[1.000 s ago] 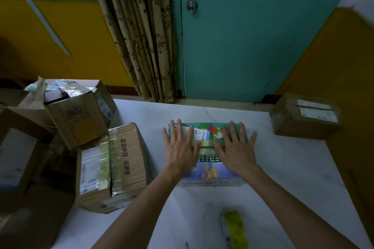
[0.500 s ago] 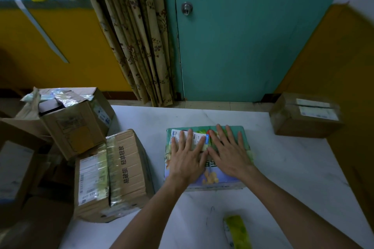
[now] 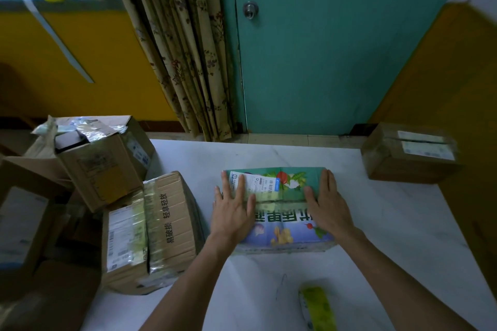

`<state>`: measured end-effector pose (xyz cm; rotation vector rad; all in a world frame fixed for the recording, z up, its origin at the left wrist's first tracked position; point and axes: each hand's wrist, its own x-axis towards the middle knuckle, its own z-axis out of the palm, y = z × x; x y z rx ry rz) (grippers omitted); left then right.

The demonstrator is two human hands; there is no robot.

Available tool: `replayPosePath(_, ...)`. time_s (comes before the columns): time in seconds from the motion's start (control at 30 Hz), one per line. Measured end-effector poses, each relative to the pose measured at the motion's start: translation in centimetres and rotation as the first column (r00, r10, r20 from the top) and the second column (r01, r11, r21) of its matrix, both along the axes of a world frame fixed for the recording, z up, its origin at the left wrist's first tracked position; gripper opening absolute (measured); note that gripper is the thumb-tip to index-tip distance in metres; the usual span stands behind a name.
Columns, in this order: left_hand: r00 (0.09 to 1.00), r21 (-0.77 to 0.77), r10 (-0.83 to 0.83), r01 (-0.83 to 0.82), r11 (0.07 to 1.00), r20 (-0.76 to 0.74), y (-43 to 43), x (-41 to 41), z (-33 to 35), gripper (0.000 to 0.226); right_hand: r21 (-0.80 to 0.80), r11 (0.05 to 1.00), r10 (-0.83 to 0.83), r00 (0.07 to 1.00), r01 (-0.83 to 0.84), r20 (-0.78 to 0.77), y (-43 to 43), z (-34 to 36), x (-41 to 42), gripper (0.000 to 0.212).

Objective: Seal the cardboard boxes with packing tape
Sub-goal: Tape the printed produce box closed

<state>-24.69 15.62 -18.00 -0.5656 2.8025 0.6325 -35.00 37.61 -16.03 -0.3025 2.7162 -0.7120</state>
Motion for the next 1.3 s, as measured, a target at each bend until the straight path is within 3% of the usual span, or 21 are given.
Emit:
replayPosePath(0.07,0.999,0.034,-0.011,0.012,0.999,-0.03,-0.4,-0.6,0.5,0.075,-0.044,0.999,-0.028,1.0,0.028,0.004,-0.2,0.1,-0.4,0.075)
replayPosePath(0.13,0.99,0.2,0.076,-0.052,0.978,-0.115,-0.7,-0.8,1.7,0.068,-0.113,0.991,-0.072,0.997,0.074,0.021,-0.3,0.1,-0.7,0.072)
replayPosePath(0.23,0.863,0.538,0.438,-0.252,0.805,-0.251,-1.1,-0.6,2.3,0.053,-0.228,0.965,-0.128,0.992,0.129,0.018,0.2,0.1,-1.0,0.064)
replayPosePath(0.3,0.744,0.624,0.62,-0.366,0.691,-0.25,-1.1,0.1,2.4,0.044,-0.273,0.949,-0.165,0.986,0.159,0.003,0.9,0.3,-0.7,0.061)
replayPosePath(0.4,0.68,0.704,0.707,-0.405,0.583,-0.194,-0.5,1.3,2.8,0.032,-0.345,0.899,-0.287,0.958,0.271,0.005,2.7,1.2,1.3,0.057)
replayPosePath(0.53,0.74,0.724,0.649,-0.35,0.595,-0.175,0.3,2.9,1.9,0.039,-0.479,0.778,-0.463,0.886,0.406,-0.001,5.5,1.6,5.8,0.043)
replayPosePath(0.63,0.676,0.768,0.724,-0.39,0.508,-0.136,0.7,3.6,1.8,0.04,-0.534,0.691,-0.594,0.804,0.487,-0.035,7.0,-0.4,10.9,0.031)
replayPosePath(0.73,0.523,0.714,0.825,-0.492,0.498,-0.214,2.1,5.3,2.1,0.034,-0.352,0.759,-0.521,0.835,0.548,0.177,7.9,-4.6,16.5,0.019)
replayPosePath(0.83,0.39,0.713,0.849,-0.474,0.517,-0.356,5.0,7.8,1.2,0.033,-0.192,0.825,-0.458,0.829,0.531,0.322,8.0,-6.7,19.9,0.027)
replayPosePath(0.93,0.468,0.684,0.78,-0.404,0.607,-0.416,8.3,10.2,-1.1,0.029,-0.188,0.857,-0.392,0.843,0.481,0.369,7.2,-5.2,20.7,0.016)
replayPosePath(1.1,0.618,0.607,0.759,-0.528,0.594,-0.205,11.8,12.5,-3.7,0.032,-0.181,0.867,-0.343,0.819,0.465,0.46,6.6,-4.9,19.8,0.035)
replayPosePath(1.2,0.753,0.631,0.636,-0.578,0.518,0.168,13.0,12.4,-3.8,0.016,-0.254,0.832,-0.282,0.77,0.493,0.572,6.8,-5.1,19.4,0.024)
replayPosePath(1.23,0.761,0.651,0.566,-0.609,0.454,0.317,13.2,12.1,-3.8,0.014,-0.271,0.835,-0.255,0.773,0.479,0.581,7.0,-5.0,19.4,0.021)
replayPosePath(1.3,0.686,0.667,0.438,-0.71,0.226,0.581,13.8,11.3,-3.8,0.031,-0.265,0.859,-0.219,0.782,0.439,0.583,7.4,-4.9,19.5,0.018)
